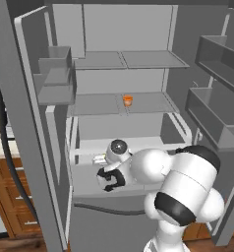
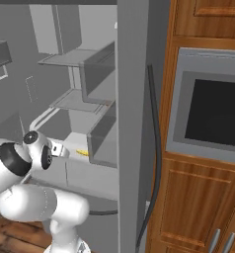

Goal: Place the tomato and corn inside the fridge drawer. Close the drawer after placing the vegetables.

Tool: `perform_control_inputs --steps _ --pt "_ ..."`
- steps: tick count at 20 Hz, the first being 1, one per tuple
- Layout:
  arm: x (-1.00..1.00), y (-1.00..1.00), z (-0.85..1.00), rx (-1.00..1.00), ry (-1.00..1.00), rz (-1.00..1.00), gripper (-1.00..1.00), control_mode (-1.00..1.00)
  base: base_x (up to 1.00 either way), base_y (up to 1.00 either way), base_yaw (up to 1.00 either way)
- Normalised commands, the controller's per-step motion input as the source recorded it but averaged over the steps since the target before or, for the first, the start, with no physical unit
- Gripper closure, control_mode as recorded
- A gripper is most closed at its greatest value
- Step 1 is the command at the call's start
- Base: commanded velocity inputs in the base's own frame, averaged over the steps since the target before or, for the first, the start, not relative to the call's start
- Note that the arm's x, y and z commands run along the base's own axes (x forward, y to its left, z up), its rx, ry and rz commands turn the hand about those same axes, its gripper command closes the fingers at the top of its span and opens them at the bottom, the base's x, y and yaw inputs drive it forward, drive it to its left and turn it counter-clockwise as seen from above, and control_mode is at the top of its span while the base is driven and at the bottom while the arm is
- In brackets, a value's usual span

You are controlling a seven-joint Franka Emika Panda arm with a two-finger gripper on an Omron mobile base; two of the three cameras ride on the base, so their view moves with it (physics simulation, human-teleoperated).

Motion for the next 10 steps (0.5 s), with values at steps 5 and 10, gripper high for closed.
perform_control_inputs --steps 5,10 --pt "0.52 0.0 0.13 0.0 -0.09 0.0 -1.0 -1.0 0.0 0.0 0.0" --pt "0.55 0.0 0.31 0.0 -0.12 0.0 -1.0 -1.0 0.0 0.0 0.0"
